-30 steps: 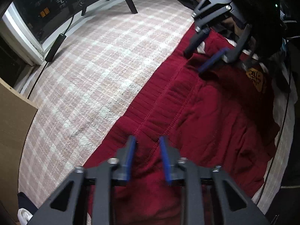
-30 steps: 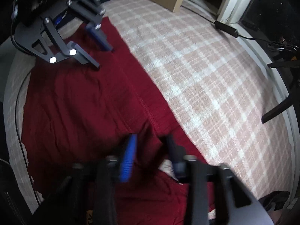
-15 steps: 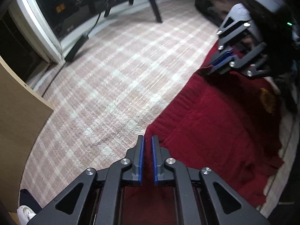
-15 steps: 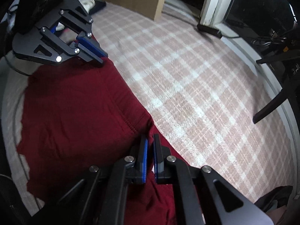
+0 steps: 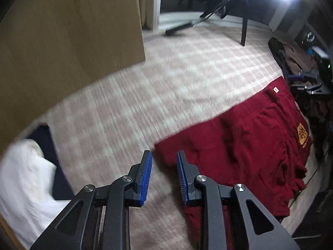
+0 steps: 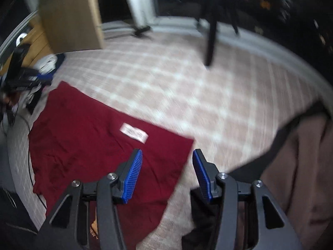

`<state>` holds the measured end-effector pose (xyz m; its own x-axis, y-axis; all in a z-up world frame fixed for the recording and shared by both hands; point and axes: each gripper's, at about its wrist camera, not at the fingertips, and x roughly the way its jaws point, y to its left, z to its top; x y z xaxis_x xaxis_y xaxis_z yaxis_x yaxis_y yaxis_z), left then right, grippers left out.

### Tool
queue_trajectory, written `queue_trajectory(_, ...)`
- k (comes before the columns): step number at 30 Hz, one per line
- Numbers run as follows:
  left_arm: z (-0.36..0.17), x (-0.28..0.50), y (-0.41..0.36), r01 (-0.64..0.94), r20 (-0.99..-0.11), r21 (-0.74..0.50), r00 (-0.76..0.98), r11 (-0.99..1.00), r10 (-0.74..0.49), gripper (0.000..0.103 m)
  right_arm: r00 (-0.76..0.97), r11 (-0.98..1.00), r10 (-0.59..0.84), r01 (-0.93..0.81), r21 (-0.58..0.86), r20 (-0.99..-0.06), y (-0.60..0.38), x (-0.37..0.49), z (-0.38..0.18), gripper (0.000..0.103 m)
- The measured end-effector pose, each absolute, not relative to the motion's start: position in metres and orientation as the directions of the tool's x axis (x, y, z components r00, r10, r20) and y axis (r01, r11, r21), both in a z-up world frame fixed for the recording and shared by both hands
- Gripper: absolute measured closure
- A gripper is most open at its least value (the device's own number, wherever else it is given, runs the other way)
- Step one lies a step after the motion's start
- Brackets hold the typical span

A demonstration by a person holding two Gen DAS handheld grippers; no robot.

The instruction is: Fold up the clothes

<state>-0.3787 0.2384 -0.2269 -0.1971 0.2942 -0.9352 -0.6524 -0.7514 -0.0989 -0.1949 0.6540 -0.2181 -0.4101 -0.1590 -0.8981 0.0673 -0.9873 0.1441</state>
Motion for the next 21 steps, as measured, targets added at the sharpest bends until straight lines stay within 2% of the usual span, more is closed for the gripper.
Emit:
queue_trajectory(3,-0.242,-0.38,0.246,-0.637,-0.937,-0.141,-0.161,-0.758,0.31,0.077,-0.428,-0.982,-0.182,0.026,0.189,-0.885,0.662,-0.193,-0.22,0.053)
queue_trajectory(6,-0.246,-0.38,0.253,-0.63,-0.932,-0.165,-0.152,-0.759,0.329,0.071,-0.436,-0.978,-0.197,0.02,0.21,-0.878,0.661,-0.2,-0.22,0.053)
queue_trajectory(12,-0.252,-0.375,0.271,-0.657,-0.935,-0.095,-0.198,-0.747,0.293,0.072,-0.417,-0.982,-0.178,0.012,0.191,-0.891,0.656,-0.21,-0.232,0.054)
queue_trajectory(13,-0.253,-0.373,0.274,-0.66,-0.935,-0.086,-0.206,-0.747,0.29,0.074,-0.415,-0.982,-0.176,0.011,0.189,-0.893,0.655,-0.211,-0.234,0.062)
queue_trajectory(14,-0.253,-0.372,0.275,-0.66,-0.933,-0.08,-0.213,-0.747,0.288,0.08,-0.412,-0.982,-0.174,0.01,0.187,-0.894,0.655,-0.213,-0.236,0.079)
queue_trajectory(15,-0.253,-0.371,0.276,-0.658,-0.933,-0.078,-0.217,-0.749,0.288,0.1,-0.41,-0.982,-0.174,0.007,0.188,-0.895,0.654,-0.212,-0.236,0.091)
queue_trajectory(16,-0.253,-0.371,0.276,-0.653,-0.933,-0.08,-0.218,-0.753,0.287,0.103,-0.411,-0.981,-0.177,0.002,0.193,-0.894,0.655,-0.208,-0.234,0.097)
queue_trajectory(21,-0.243,-0.372,0.262,-0.614,-0.921,0.033,-0.324,-0.789,0.214,0.103,-0.416,-0.975,-0.191,-0.022,0.22,-0.889,0.659,-0.189,-0.224,0.097)
